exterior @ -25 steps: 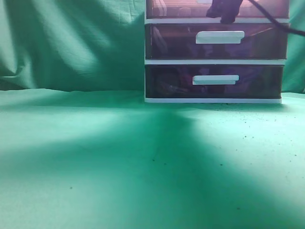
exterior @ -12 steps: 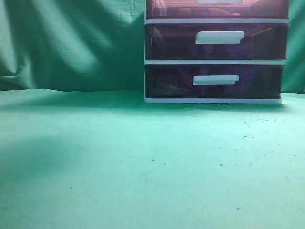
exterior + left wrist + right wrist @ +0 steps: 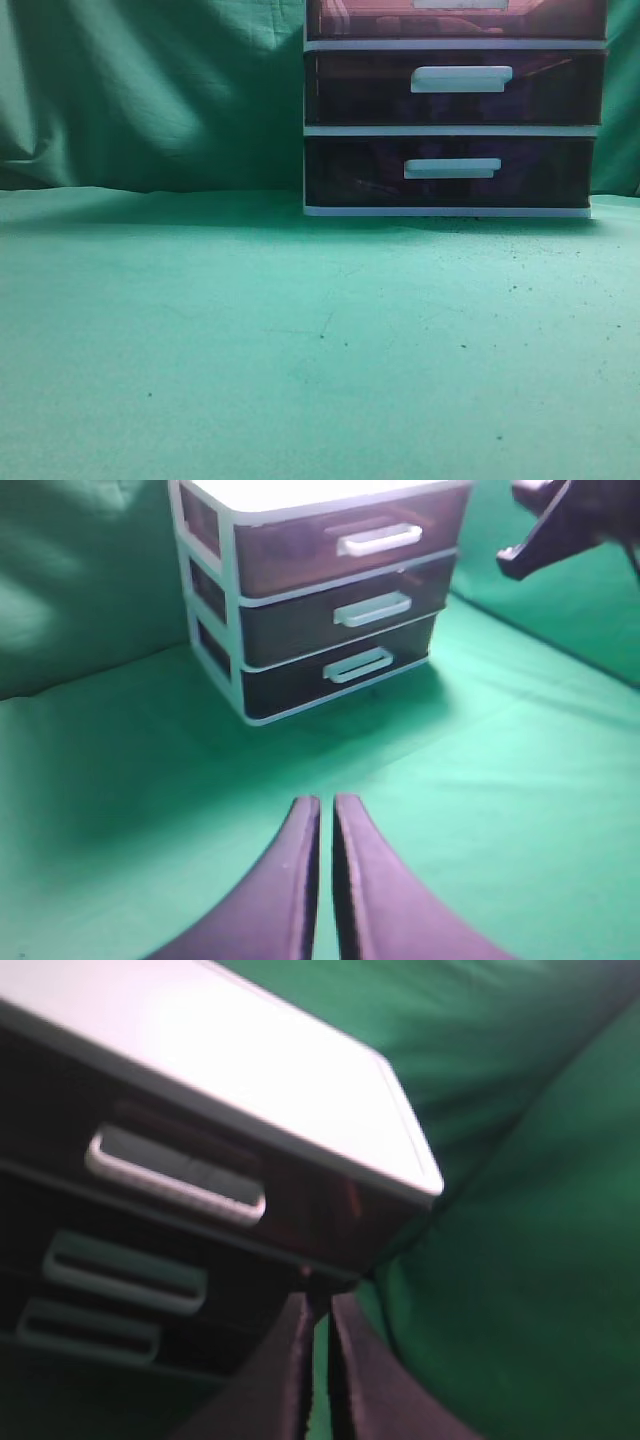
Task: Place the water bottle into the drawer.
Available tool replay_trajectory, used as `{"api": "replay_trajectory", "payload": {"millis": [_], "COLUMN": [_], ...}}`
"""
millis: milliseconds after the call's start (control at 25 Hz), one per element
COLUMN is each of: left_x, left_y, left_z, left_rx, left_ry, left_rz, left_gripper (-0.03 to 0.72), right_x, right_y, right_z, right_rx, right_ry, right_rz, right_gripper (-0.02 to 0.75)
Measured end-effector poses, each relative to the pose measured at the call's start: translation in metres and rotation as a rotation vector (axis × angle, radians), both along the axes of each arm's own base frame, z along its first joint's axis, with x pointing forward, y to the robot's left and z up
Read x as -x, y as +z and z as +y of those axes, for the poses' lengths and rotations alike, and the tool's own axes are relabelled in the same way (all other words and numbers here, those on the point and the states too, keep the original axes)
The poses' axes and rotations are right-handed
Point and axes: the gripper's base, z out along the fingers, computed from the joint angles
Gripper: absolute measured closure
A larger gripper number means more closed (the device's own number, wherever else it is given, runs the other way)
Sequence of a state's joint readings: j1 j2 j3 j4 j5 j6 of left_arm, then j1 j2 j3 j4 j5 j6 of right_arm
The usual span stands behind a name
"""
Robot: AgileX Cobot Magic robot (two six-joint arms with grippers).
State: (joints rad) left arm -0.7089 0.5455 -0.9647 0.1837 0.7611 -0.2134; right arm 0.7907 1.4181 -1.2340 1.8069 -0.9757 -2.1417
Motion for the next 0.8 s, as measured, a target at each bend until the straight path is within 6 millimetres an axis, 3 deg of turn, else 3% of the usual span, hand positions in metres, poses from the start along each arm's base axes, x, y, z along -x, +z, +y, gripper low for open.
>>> {"api": "replay_trajectory", "payload": {"millis": [280,440,800], "left_x": [0.057,0.072,0.055], "left_y": [-0.041,-0.071,-0.113], "left_z": [0.047,0.06,0.042], "left_rx": [0.097,0.128,0.129], "left_ry": [-0.018,-0.02,-0.047], "left_rz": [-0.146,-0.19,-0.153], "left_gripper": [0.688,0.688,0.688], "right_x": [0.03,0.054,0.091], "right_y": [0.005,0.005,0.007], "right_z": [0.015,0.037,0.066], "right_rx": [0.024,0.038,0.035], "right_ry": [-0.028,0.04,0.199], "right_rz": [0.005,0.007,0.001], "right_gripper": [0.738,0.738,0.738]}}
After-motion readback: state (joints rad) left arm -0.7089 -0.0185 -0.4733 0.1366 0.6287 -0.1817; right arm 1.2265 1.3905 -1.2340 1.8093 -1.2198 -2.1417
